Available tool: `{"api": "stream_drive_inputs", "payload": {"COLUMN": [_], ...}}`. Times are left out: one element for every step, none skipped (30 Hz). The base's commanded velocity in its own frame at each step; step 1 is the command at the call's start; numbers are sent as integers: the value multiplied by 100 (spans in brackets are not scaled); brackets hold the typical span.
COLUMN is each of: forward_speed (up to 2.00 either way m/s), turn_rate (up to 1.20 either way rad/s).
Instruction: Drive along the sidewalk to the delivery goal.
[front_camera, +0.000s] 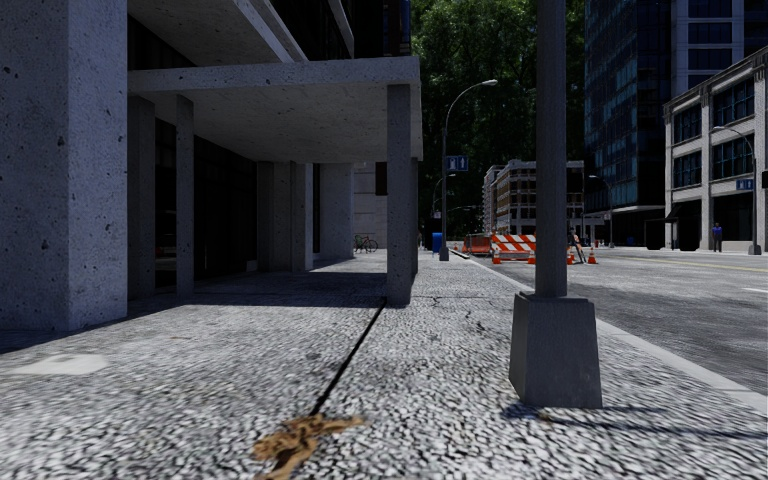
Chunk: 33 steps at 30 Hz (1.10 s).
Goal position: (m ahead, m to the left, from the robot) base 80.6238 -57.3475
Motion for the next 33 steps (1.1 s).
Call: {"api": "stream_drive_inputs", "payload": {"forward_speed": [0, 0, 0, 0, 0, 0, 0, 0, 0, 0, 0, 0, 0, 0, 0, 0, 0, 0, 0, 0, 0, 0, 0, 0, 0, 0, 0, 0, 0, 0, 1, 1, 22], "turn_rate": [0, 0, 0, 0, 0, 0, 0, 0, 0, 0, 0, 0, 0, 0, 0, 0, 0, 0, 0, 0, 0, 0, 0, 0, 0, 0, 0, 0, 0, 0, 10, 10, 22]}}
